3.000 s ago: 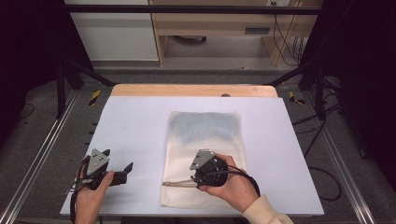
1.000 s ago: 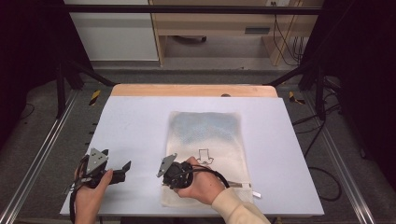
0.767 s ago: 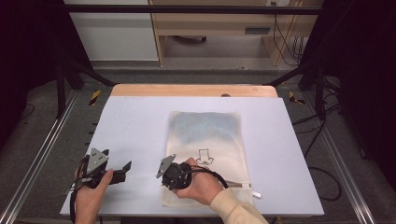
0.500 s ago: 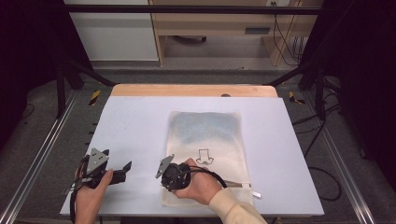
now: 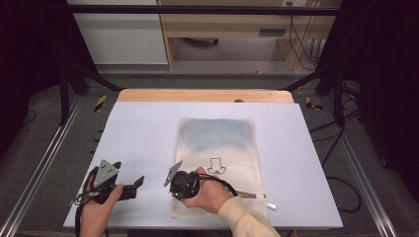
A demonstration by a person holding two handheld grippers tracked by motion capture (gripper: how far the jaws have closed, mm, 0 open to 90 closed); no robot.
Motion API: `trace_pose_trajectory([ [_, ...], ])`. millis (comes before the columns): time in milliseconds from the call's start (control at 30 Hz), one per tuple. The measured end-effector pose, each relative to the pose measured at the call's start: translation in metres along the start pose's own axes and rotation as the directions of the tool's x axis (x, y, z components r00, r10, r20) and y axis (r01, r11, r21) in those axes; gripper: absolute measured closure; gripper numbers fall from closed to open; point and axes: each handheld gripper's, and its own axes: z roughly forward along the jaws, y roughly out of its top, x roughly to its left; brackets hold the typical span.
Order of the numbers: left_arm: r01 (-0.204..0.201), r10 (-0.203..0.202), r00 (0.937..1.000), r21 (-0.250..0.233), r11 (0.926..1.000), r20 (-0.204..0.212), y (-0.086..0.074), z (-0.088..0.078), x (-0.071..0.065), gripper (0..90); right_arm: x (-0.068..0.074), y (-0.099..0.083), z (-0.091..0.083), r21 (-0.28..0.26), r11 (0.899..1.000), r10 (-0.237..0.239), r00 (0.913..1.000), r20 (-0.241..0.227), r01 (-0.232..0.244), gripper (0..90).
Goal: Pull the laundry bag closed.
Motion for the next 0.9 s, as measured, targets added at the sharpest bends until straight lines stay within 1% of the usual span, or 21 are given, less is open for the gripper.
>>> trace_pose_trajectory([
  [100, 0.012, -0.011, 0.9994, -0.014, 0.9998, 0.034, 0.003, 0.0, -0.005, 5.0, 0.0, 0.001, -0.002, -0.003, 1.0, 0.003, 1.0, -0.006, -0.003, 81.8],
  [167, 0.031, -0.03, 0.9976, -0.023, 0.9993, 0.063, 0.005, 0.002, -0.012, 5.0, 0.0, 0.001, -0.004, -0.005, 1.0, 0.0, 0.9999, -0.015, 0.0, 81.9],
  [200, 0.029, -0.028, 0.9971, -0.02, 0.9994, 0.07, 0.007, 0.003, -0.014, 4.8, 0.0, 0.002, -0.005, -0.006, 1.0, 0.001, 0.9998, -0.018, -0.001, 81.9],
  [233, 0.02, -0.019, 0.9968, -0.015, 0.9997, 0.078, 0.008, 0.004, -0.018, 4.3, -0.001, 0.002, -0.007, -0.005, 1.0, -0.001, 0.9998, -0.019, 0.001, 81.9],
  [267, 0.005, -0.004, 0.9951, -0.013, 0.9999, 0.099, 0.011, 0.006, -0.022, 3.8, -0.001, 0.003, -0.008, -0.006, 1.0, -0.001, 0.9998, -0.02, 0.001, 81.9],
  [333, -0.013, 0.015, 0.9916, -0.016, 0.9998, 0.129, 0.014, 0.009, -0.029, 3.6, -0.002, 0.004, -0.012, -0.005, 1.0, -0.003, 0.9997, -0.024, 0.003, 82.0],
  [433, -0.047, 0.049, 0.987, -0.016, 0.9987, 0.153, 0.019, 0.012, -0.037, 3.2, -0.003, 0.007, -0.017, -0.002, 1.0, -0.004, 0.9997, -0.025, 0.004, 81.9],
  [500, -0.059, 0.063, 0.9819, -0.024, 0.998, 0.179, 0.021, 0.013, -0.042, 3.2, -0.003, 0.009, -0.02, -0.002, 1.0, -0.004, 0.9997, -0.025, 0.004, 82.0],
  [567, -0.052, 0.056, 0.9779, -0.025, 0.9983, 0.201, 0.022, 0.015, -0.047, 3.7, -0.004, 0.01, -0.022, -0.002, 1.0, -0.004, 0.9996, -0.027, 0.004, 82.0],
  [633, -0.038, 0.045, 0.9697, -0.035, 0.9987, 0.24, 0.023, 0.018, -0.052, 4.2, -0.005, 0.01, -0.024, -0.011, 1.0, -0.001, 0.9997, -0.026, 0.001, 82.0],
  [667, -0.036, 0.045, 0.9668, -0.039, 0.9986, 0.252, 0.023, 0.02, -0.053, 4.2, -0.005, 0.011, -0.026, -0.013, 1.0, -0.004, 0.9996, -0.028, 0.004, 82.0],
  [767, -0.037, 0.055, 0.9508, -0.064, 0.9973, 0.305, 0.025, 0.027, -0.057, 4.6, -0.006, 0.011, -0.028, -0.018, 1.0, -0.002, 0.9996, -0.03, 0.002, 82.0],
  [800, -0.035, 0.056, 0.9473, -0.07, 0.9969, 0.315, 0.026, 0.028, -0.058, 4.9, -0.007, 0.011, -0.028, -0.017, 1.0, -0.002, 0.9995, -0.031, 0.001, 82.0],
  [867, -0.024, 0.047, 0.9436, -0.074, 0.997, 0.328, 0.027, 0.03, -0.06, 6.2, -0.008, 0.011, -0.029, -0.019, 1.0, 0.001, 0.9994, -0.036, -0.002, 82.0],
  [900, -0.023, 0.046, 0.9432, -0.073, 0.9971, 0.329, 0.027, 0.031, -0.061, 6.2, -0.008, 0.011, -0.029, -0.019, 1.0, 0.001, 0.9994, -0.036, -0.002, 82.0],
])
